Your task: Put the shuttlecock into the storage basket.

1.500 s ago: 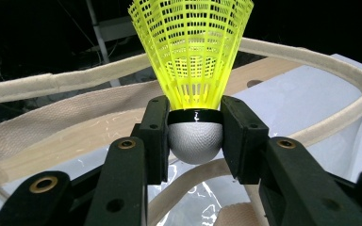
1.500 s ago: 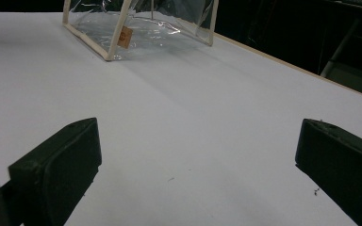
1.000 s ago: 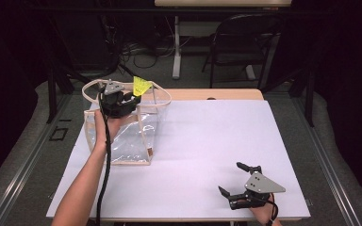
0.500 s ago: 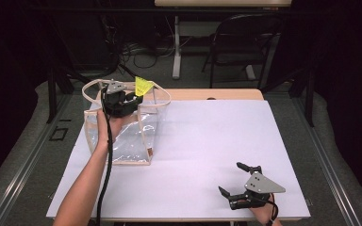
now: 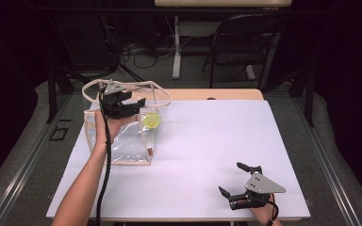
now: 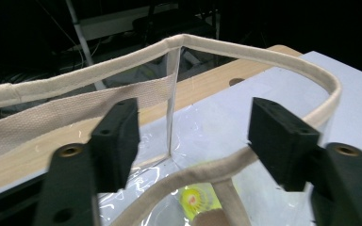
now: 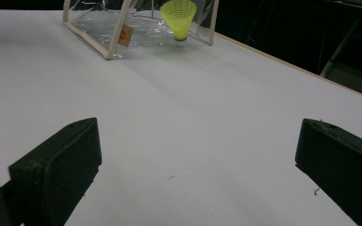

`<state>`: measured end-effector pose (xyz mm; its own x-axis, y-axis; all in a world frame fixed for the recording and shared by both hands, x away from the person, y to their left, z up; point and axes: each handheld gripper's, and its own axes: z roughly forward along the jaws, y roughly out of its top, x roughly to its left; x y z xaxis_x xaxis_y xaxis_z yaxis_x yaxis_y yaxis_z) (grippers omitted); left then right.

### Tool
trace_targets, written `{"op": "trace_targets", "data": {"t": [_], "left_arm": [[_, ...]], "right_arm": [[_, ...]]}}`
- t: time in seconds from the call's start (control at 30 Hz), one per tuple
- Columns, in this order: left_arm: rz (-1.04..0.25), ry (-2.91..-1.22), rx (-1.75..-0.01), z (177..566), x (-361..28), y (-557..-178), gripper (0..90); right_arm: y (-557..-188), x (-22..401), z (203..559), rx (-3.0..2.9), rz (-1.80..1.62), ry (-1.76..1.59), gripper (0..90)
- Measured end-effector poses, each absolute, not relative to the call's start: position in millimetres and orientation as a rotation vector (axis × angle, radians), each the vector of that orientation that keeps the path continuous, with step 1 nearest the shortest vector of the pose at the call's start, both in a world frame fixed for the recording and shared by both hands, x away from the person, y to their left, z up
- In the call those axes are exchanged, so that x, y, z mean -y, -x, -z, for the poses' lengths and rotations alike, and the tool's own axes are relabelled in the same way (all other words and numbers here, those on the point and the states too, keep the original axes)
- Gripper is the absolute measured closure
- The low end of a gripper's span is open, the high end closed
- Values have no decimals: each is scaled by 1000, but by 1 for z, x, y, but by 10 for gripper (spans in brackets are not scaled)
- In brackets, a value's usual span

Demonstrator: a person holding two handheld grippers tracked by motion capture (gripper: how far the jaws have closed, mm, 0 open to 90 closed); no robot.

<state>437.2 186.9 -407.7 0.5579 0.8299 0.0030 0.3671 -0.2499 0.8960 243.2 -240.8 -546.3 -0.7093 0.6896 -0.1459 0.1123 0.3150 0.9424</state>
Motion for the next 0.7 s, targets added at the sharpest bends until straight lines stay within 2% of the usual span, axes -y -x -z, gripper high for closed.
{"op": "trace_targets", "data": {"t": [0.3, 0.7], "left_arm": [[-631, -1846, -955, 408, -193, -421, 159], [-680, -1858, -914, 409, -191, -393, 81]], "right_arm": [[-244, 242, 547, -2047, -1405, -706, 4], [-243, 242, 547, -2047, -1412, -712, 4]]}}
